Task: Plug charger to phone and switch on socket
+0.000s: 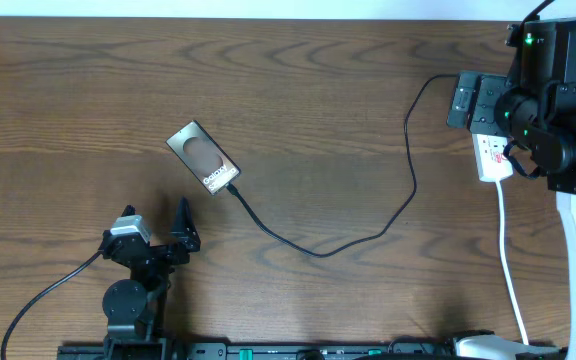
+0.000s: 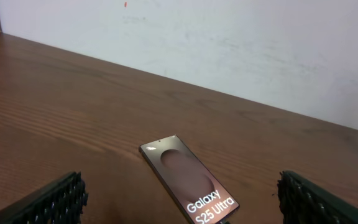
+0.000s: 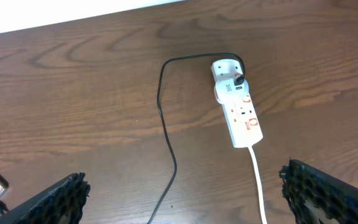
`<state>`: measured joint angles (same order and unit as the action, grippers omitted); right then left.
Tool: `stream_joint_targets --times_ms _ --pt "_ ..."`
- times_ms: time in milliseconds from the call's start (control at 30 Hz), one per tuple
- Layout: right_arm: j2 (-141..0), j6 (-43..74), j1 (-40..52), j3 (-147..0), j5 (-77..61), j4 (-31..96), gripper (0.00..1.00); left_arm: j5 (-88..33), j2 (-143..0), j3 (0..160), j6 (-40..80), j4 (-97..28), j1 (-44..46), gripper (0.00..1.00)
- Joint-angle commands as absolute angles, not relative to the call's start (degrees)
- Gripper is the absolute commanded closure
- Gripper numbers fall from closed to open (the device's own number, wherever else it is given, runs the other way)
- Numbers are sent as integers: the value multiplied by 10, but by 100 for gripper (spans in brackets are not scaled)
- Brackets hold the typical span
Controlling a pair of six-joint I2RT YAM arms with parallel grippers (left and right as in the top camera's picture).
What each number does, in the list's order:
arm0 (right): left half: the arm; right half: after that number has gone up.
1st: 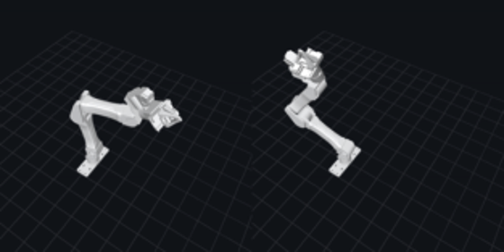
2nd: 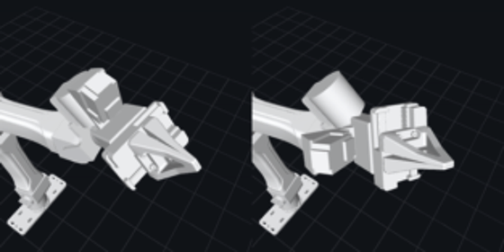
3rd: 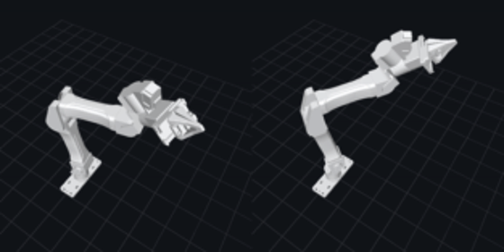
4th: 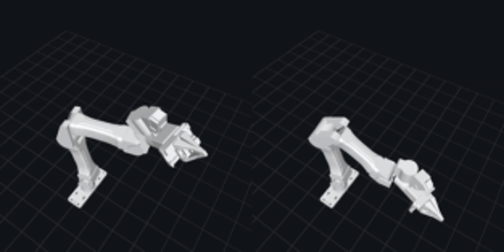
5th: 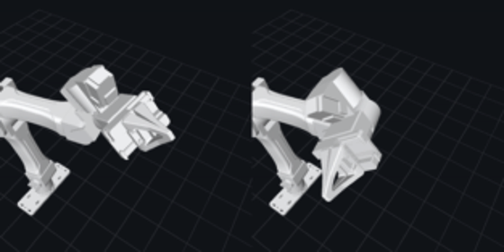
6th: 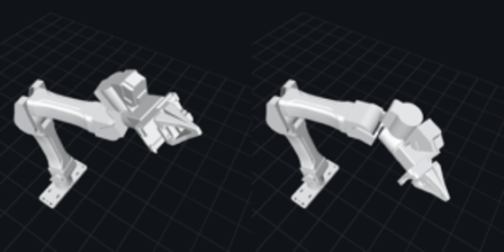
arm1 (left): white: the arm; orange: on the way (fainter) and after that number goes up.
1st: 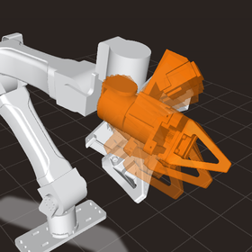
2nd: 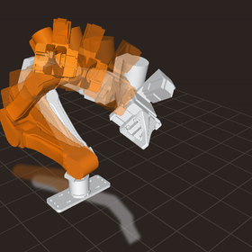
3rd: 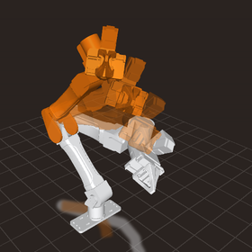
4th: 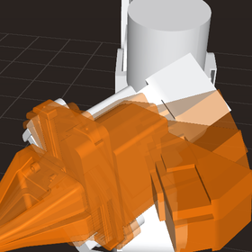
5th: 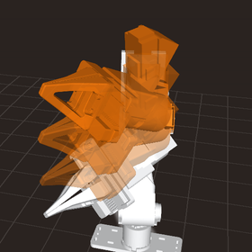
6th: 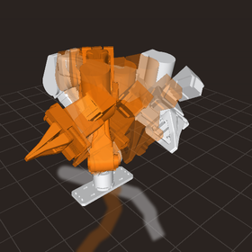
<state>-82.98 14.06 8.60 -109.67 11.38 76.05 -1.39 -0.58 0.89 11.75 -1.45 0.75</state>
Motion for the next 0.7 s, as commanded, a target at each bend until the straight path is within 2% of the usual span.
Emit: stream_joint_targets --times_ms 0,533,667 --pt "-828 147 90 -1101 119 761 1 -8 -3 3 112 -42 4 7" --pt "-825 141 89 -1100 125 756 1 -8 -3 3 112 -42 4 7" --pt "-809 141 95 -1077 125 692 1 -8 -3 3 112 -42 4 7"
